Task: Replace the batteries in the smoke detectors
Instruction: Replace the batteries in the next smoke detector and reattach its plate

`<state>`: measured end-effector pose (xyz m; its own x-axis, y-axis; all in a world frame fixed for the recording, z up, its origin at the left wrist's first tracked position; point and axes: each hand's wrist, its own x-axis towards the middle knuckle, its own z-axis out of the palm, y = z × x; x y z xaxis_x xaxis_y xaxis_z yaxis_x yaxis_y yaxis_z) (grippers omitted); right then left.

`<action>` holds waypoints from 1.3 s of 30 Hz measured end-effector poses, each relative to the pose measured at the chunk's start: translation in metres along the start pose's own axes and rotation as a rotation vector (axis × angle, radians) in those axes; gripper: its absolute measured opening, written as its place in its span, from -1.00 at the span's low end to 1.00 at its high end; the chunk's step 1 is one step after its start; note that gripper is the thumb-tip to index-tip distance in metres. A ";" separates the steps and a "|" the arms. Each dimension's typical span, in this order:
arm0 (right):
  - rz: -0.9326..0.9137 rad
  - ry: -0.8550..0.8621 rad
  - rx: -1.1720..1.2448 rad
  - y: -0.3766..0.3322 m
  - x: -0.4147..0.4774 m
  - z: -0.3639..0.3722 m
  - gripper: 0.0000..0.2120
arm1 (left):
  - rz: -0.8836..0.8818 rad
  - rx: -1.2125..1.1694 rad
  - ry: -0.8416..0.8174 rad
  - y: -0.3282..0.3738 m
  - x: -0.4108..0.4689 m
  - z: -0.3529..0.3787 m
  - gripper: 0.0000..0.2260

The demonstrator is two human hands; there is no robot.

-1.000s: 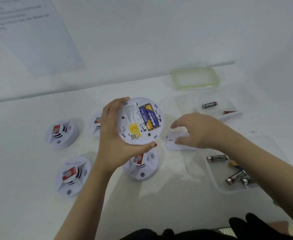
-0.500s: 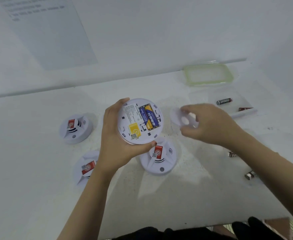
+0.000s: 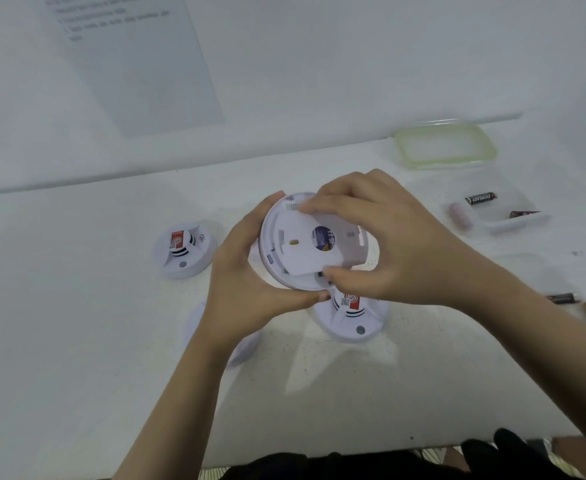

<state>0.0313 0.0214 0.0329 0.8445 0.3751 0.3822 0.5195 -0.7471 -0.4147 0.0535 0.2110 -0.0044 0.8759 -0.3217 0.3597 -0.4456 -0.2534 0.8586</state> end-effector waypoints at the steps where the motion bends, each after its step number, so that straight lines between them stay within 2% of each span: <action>1: -0.003 -0.008 -0.006 -0.002 0.002 0.001 -0.44 | -0.002 -0.004 -0.011 0.001 0.000 -0.002 -0.23; 10: 0.026 -0.050 0.043 -0.017 0.009 0.002 -0.45 | 0.019 -0.013 -0.085 -0.003 0.000 -0.020 -0.13; 19: 0.094 -0.059 0.023 -0.026 0.010 0.003 -0.45 | 0.037 0.043 -0.100 -0.002 -0.004 -0.029 -0.13; 25: 0.107 -0.014 0.019 -0.032 0.010 0.006 -0.44 | 0.048 0.047 -0.113 -0.002 -0.004 -0.037 -0.15; 30: 0.043 0.054 -0.137 -0.035 0.008 0.008 -0.43 | 0.076 0.051 -0.107 0.002 -0.003 -0.044 -0.18; 34: 0.001 0.106 -0.241 -0.038 0.007 0.010 -0.45 | 0.094 0.102 -0.094 -0.001 -0.003 -0.048 -0.14; 39: 0.012 0.157 -0.240 -0.040 0.006 0.013 -0.46 | 0.134 0.125 -0.070 -0.003 -0.006 -0.048 -0.11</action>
<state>0.0169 0.0610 0.0412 0.8103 0.2901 0.5092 0.4483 -0.8665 -0.2198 0.0585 0.2580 0.0085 0.7938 -0.4222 0.4378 -0.5811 -0.3138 0.7509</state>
